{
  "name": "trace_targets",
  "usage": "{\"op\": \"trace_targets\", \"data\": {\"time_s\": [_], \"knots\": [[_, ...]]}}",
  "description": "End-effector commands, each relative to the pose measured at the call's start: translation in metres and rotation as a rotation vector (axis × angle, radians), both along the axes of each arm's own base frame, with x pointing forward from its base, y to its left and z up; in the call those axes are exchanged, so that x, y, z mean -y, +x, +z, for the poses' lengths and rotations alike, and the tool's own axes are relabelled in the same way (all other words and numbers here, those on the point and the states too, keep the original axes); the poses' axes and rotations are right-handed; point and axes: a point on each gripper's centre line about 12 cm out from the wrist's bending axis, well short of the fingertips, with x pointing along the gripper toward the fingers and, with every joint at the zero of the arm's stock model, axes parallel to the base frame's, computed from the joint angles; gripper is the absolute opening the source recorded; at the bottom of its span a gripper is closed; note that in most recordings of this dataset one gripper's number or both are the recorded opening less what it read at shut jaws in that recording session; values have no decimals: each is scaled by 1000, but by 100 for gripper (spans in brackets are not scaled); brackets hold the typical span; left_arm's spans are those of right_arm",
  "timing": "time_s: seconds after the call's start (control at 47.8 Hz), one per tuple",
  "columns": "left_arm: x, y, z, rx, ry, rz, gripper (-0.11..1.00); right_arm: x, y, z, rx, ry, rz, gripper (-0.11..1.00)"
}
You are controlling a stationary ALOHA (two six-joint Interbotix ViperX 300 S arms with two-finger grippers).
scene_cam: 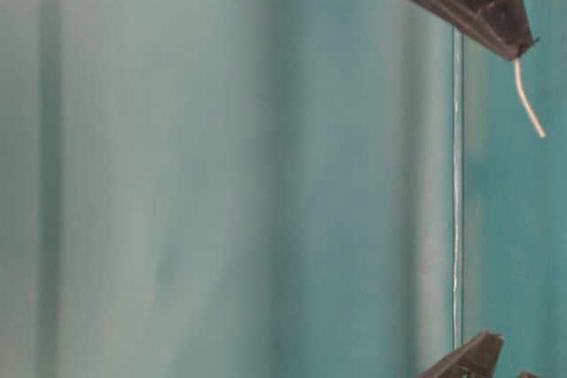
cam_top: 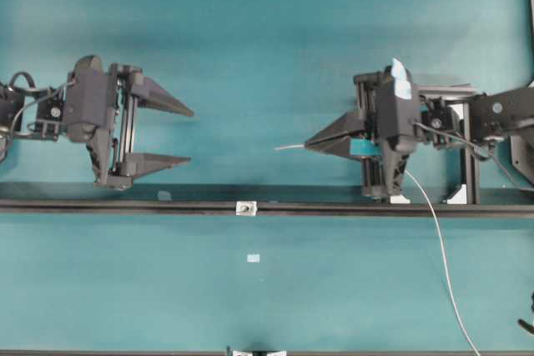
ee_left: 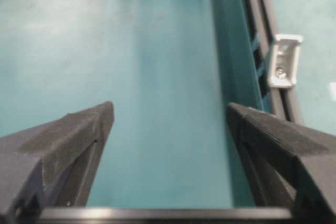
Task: Insert the wire through the hole in the metal fitting marked with a red label. (retake)
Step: 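Lift the wire with the right gripper and carry it left toward the bracket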
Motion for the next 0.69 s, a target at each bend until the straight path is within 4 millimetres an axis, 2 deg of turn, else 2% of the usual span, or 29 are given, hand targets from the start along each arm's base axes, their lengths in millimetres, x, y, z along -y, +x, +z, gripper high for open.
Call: {"op": "trace_targets", "data": {"time_s": [0.0,0.23,0.67], "knots": [[4,2,2,72,-7,-11,54,-9,1,3,56,16,7,2],[19,9,-17,102,-14,-44,54,-33,1,-10,92,-13,-11,2],[46,28,-33,127,-115,-92,54,-78,0,-24,170,-87,-41,2]]}}
